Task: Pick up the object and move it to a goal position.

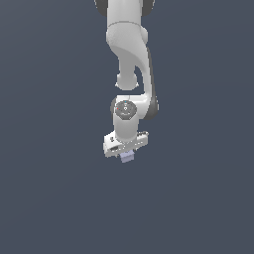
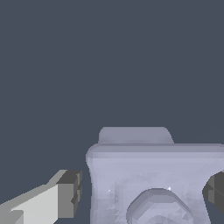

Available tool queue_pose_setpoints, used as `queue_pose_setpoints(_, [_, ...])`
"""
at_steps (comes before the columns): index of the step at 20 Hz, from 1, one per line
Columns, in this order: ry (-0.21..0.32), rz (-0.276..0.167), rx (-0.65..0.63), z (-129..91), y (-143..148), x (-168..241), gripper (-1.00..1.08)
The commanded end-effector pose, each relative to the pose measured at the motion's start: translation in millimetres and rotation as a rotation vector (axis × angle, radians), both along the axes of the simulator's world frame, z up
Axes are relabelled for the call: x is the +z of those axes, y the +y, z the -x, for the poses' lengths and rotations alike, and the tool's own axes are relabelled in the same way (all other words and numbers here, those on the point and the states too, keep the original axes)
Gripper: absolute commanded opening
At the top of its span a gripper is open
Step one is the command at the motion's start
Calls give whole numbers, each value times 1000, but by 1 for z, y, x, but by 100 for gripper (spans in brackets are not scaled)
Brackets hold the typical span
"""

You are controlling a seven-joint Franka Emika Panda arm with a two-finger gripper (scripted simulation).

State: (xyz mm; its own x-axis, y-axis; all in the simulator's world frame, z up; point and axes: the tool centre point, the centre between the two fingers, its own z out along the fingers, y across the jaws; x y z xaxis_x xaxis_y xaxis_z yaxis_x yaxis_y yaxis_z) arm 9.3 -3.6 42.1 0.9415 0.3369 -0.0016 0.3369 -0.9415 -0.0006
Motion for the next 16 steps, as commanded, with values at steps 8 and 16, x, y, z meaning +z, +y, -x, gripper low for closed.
queue_pose_setpoints(8, [-2, 0, 0, -1, 0, -1, -100])
queue_pose_setpoints(16, [-2, 0, -1, 3, 1, 1, -100])
